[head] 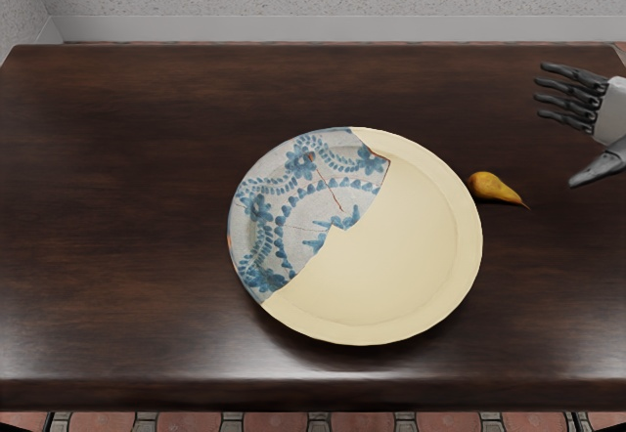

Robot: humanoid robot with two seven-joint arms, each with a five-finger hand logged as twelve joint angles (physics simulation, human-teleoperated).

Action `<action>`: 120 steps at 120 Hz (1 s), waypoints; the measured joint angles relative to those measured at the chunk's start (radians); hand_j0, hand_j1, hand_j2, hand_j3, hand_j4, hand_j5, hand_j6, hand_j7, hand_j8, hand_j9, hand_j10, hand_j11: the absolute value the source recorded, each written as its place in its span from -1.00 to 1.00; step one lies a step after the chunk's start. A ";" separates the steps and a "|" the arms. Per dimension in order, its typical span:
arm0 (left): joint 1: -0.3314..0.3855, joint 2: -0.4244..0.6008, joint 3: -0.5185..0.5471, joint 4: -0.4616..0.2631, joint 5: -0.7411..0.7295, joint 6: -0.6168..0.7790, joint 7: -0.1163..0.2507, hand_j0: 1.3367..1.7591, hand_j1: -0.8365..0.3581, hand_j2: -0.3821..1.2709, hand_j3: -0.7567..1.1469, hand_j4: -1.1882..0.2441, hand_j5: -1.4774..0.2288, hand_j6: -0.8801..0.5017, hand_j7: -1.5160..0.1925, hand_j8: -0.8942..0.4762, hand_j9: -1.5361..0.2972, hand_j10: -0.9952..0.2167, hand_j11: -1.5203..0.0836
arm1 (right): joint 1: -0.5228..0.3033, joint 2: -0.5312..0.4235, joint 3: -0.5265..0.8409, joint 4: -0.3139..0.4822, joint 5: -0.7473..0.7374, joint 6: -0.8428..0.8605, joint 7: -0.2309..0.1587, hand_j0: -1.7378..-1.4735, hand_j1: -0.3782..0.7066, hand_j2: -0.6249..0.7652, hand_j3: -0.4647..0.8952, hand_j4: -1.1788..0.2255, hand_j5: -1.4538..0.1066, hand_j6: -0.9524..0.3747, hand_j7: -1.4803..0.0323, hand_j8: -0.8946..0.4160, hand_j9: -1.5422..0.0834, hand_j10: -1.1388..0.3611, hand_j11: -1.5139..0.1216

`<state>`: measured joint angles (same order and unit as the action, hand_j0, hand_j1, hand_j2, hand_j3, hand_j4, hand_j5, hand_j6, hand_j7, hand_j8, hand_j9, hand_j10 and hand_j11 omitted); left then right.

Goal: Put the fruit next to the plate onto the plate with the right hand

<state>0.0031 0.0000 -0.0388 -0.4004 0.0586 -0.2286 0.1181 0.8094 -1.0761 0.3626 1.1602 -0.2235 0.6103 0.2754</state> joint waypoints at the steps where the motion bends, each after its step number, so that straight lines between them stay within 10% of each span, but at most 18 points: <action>1: 0.000 0.000 0.000 0.000 0.000 0.000 0.000 0.52 0.98 -0.54 -0.21 0.65 0.73 0.27 0.77 0.30 0.67 0.64 0.89 | 0.000 0.000 0.000 0.000 0.000 0.000 0.000 -0.40 -0.91 -0.10 -0.32 0.65 0.83 0.41 0.93 0.34 0.87 0.50 0.82; 25: 0.000 0.000 0.000 0.000 0.000 0.000 0.000 0.52 0.98 -0.54 -0.21 0.65 0.73 0.27 0.77 0.30 0.67 0.64 0.89 | 0.010 0.052 0.009 -0.001 0.000 0.000 -0.073 -0.40 -0.91 -0.10 -0.32 0.65 0.83 0.41 0.93 0.34 0.87 0.50 0.82; 50: 0.000 0.000 0.000 0.000 0.000 0.000 0.000 0.52 0.98 -0.54 -0.21 0.65 0.73 0.27 0.77 0.30 0.67 0.64 0.89 | 0.084 0.192 0.065 0.021 -0.007 0.000 -0.396 -0.40 -0.91 -0.10 -0.32 0.65 0.83 0.41 0.93 0.34 0.87 0.49 0.82; 77: 0.000 0.000 0.000 0.000 0.000 0.000 0.000 0.52 0.98 -0.54 -0.21 0.65 0.73 0.27 0.77 0.30 0.67 0.64 0.89 | 0.261 0.108 0.075 0.172 -0.038 -0.045 -0.742 -0.40 -0.90 -0.10 -0.32 0.65 0.83 0.40 0.92 0.33 0.87 0.49 0.82; 120: -0.001 0.000 0.000 0.000 0.000 0.000 0.000 0.52 0.98 -0.54 -0.21 0.65 0.73 0.27 0.77 0.30 0.67 0.64 0.89 | 0.326 0.203 0.065 0.310 -0.527 -0.402 -0.872 -0.40 -0.90 -0.11 -0.32 0.64 0.83 0.39 0.92 0.33 0.86 0.49 0.82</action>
<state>0.0024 0.0000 -0.0385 -0.4004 0.0584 -0.2285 0.1181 1.1354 -0.8736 0.4275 1.4702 -0.7503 0.2083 -0.5966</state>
